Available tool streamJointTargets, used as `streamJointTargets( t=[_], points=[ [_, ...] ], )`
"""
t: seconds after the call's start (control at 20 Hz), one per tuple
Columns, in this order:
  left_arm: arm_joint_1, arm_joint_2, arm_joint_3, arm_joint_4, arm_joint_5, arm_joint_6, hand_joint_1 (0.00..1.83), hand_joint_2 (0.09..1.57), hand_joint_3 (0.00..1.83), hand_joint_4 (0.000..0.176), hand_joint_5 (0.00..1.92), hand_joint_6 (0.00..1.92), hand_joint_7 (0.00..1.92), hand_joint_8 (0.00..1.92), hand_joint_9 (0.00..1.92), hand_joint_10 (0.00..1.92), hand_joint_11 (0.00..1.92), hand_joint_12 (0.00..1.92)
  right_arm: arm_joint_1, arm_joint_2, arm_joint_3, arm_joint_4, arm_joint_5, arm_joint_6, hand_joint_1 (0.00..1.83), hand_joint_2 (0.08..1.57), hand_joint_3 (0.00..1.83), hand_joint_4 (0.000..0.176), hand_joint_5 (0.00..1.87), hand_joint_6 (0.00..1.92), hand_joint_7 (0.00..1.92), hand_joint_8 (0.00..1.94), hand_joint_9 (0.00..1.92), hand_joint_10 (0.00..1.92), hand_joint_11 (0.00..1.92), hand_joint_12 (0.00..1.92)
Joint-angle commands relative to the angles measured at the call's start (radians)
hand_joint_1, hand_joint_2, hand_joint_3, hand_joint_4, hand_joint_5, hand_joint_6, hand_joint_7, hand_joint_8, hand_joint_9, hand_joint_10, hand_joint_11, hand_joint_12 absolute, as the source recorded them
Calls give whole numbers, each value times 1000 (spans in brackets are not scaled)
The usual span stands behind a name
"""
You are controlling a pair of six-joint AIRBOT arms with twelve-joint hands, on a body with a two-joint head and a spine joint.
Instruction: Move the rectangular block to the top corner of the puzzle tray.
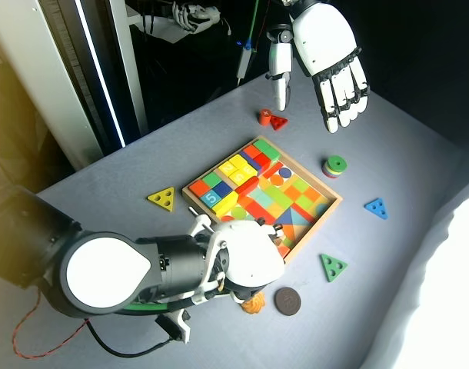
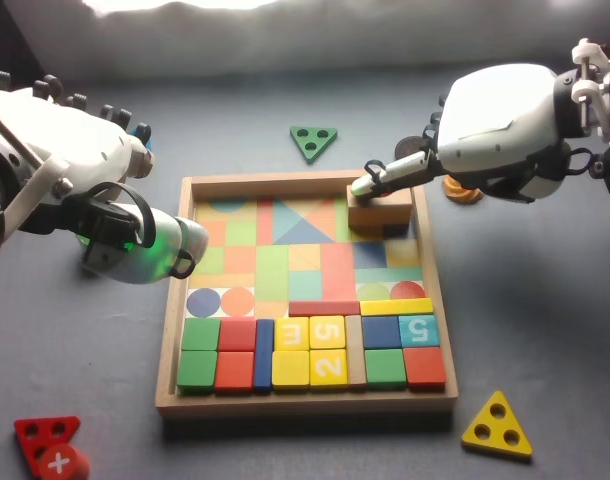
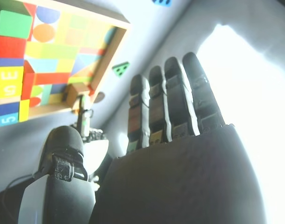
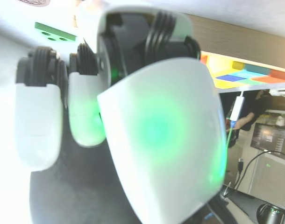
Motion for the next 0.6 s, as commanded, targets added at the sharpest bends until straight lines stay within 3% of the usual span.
streamJointTargets(
  t=[0.0,0.3,0.55],
  points=[
    [-10,14,-4,84,0,5,0,1264,1,0,276,5,257,6,233,4,0,519,-3,9,15,17,-2,-17,1637,672,924,0,278,6,1613,1941,1751,1921,1843,1921],
    [-10,14,-4,84,0,5,0,1277,4,0,280,2,271,4,247,4,0,525,-4,2,44,19,13,-26,1639,663,947,0,281,3,1623,1941,1758,1921,1842,1921],
    [-10,14,-4,84,0,5,0,1258,0,0,272,1,241,1,215,1,0,439,-7,2,67,19,27,-33,1742,606,1106,0,226,1,1634,1941,1744,1921,1830,1921]
  ],
)
